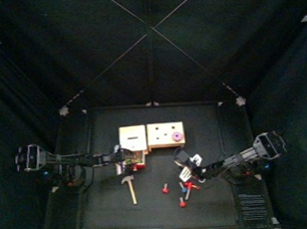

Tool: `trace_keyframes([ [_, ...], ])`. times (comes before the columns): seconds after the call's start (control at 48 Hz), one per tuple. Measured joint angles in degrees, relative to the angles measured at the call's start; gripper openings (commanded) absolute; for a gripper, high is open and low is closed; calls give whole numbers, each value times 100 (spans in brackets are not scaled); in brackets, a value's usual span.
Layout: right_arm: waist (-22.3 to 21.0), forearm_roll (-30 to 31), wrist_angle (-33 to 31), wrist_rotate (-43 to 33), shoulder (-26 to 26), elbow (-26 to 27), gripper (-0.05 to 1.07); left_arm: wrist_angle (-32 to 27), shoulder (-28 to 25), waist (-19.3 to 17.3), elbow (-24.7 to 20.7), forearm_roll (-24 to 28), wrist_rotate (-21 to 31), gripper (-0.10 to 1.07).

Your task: Grab red nut

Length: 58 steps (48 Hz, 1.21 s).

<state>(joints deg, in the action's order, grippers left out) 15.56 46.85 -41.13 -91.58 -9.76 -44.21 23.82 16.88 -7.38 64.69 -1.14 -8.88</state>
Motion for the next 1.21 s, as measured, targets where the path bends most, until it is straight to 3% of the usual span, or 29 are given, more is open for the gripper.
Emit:
trace_keyframes([
  [0.271, 26, -114, 1178, 18, 290, 413, 72, 0, 53, 149, 0, 0, 9, 90],
  [0.542, 343, 501, 2329, 26, 1178, 729, 73, 0, 290, 923, 0, -35, 44, 90],
  [0.646, 387, 492, 2399, 26, 1362, 826, 76, 0, 308, 1143, 0, -79, 35, 90],
  [0.854, 413, 431, 2408, 26, 1494, 967, 88, 0, 308, 1169, 62, -246, 35, 90],
  [1.208, 413, 554, 2250, 35, 1907, 1143, 87, 0, 193, 1169, 88, -290, 35, 90],
])
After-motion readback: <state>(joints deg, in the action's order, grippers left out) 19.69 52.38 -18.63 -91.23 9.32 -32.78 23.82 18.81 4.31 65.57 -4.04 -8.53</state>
